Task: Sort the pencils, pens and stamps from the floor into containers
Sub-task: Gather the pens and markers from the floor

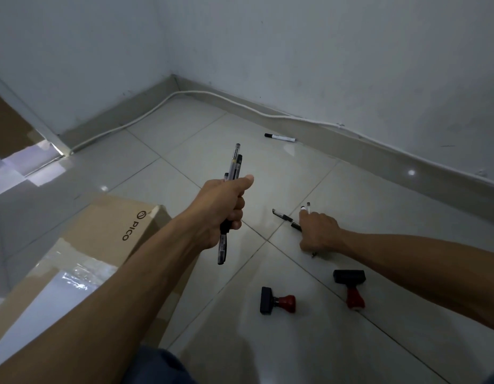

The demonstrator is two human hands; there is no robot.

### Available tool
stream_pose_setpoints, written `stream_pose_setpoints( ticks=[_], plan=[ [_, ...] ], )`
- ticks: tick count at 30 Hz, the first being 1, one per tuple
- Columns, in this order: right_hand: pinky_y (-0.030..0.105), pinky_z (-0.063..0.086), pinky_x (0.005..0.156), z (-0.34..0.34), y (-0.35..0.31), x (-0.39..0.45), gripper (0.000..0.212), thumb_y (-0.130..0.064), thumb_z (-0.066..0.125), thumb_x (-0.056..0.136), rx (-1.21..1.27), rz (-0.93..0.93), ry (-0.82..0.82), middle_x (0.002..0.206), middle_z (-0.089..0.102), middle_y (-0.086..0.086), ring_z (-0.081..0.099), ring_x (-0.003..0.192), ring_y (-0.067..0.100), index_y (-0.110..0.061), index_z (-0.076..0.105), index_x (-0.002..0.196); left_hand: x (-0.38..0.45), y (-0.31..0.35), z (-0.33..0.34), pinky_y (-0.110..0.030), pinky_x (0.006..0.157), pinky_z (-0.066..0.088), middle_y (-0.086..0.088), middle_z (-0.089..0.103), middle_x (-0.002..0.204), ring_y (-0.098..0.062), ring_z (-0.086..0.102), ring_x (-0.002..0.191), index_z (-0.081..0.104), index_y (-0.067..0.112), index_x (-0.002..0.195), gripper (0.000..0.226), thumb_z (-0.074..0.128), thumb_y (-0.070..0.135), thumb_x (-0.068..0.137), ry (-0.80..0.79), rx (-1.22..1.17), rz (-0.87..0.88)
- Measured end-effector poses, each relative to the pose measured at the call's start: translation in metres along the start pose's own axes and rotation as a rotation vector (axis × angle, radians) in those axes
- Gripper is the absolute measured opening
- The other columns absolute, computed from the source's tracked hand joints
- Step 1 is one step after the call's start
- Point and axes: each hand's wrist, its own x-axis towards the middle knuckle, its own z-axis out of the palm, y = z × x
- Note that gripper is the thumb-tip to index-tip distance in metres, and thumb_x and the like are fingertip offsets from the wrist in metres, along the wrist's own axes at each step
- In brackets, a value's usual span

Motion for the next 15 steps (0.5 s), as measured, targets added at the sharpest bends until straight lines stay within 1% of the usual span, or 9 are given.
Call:
stream_pose_setpoints(
  ticks=[3,5,8,11,13,15],
  plan=[
    [0.033,0.047,0.073,-0.004,0.002,-0.005,0.062,-0.024,0.066,0.075,0.004,-0.027,0.007,0.102,0.057,0.009,0.06,0.091,0.029,-0.003,0.045,0.129,-0.002,0.001,0.002,-0.024,0.04,0.033,0.008,0.03,0.049,-0.01,0.027,0.04,0.041,0.021,0.079,0.035,0.064,0.034,0.102,0.002,0.008,0.005],
    [0.032,0.045,0.069,-0.004,0.003,-0.008,0.048,-0.024,0.064,0.081,0.013,-0.035,0.016,0.099,0.057,0.007,0.056,0.081,0.025,-0.004,0.048,0.121,-0.004,0.002,0.004,-0.024,0.04,0.033,0.009,0.031,0.049,-0.01,0.028,0.04,0.041,0.021,0.079,0.035,0.064,0.034,0.102,0.001,0.015,0.008],
    [0.029,0.041,0.064,-0.005,0.005,-0.012,0.034,-0.021,0.061,0.085,0.011,-0.07,0.027,0.094,0.055,0.006,0.052,0.073,0.021,-0.007,0.048,0.113,-0.006,0.003,0.006,-0.024,0.039,0.034,0.009,0.031,0.048,-0.01,0.027,0.04,0.041,0.021,0.079,0.035,0.063,0.034,0.102,0.001,0.023,0.014],
    [0.028,0.032,0.051,-0.004,0.007,-0.016,0.028,-0.018,0.061,0.084,0.009,-0.115,-0.009,0.083,0.047,0.001,0.044,0.063,0.013,-0.012,0.042,0.103,-0.01,0.006,0.008,-0.024,0.04,0.034,0.008,0.03,0.049,-0.01,0.027,0.04,0.04,0.022,0.077,0.037,0.063,0.034,0.103,-0.003,0.032,0.025],
    [0.027,0.031,0.049,-0.002,0.008,-0.019,0.029,-0.018,0.061,0.085,0.012,-0.124,-0.043,0.079,0.041,-0.002,0.043,0.063,0.011,-0.011,0.043,0.107,-0.012,0.008,0.009,-0.024,0.041,0.034,0.008,0.03,0.049,-0.01,0.027,0.041,0.039,0.022,0.076,0.037,0.062,0.035,0.103,-0.01,0.039,0.035],
    [0.027,0.033,0.049,0.001,0.008,-0.02,0.036,-0.017,0.061,0.085,0.013,-0.123,-0.063,0.079,0.041,-0.002,0.044,0.062,0.012,-0.008,0.045,0.116,-0.014,0.01,0.009,-0.024,0.042,0.034,0.008,0.031,0.049,-0.01,0.028,0.042,0.039,0.022,0.075,0.038,0.062,0.035,0.103,-0.016,0.053,0.046]
  ],
)
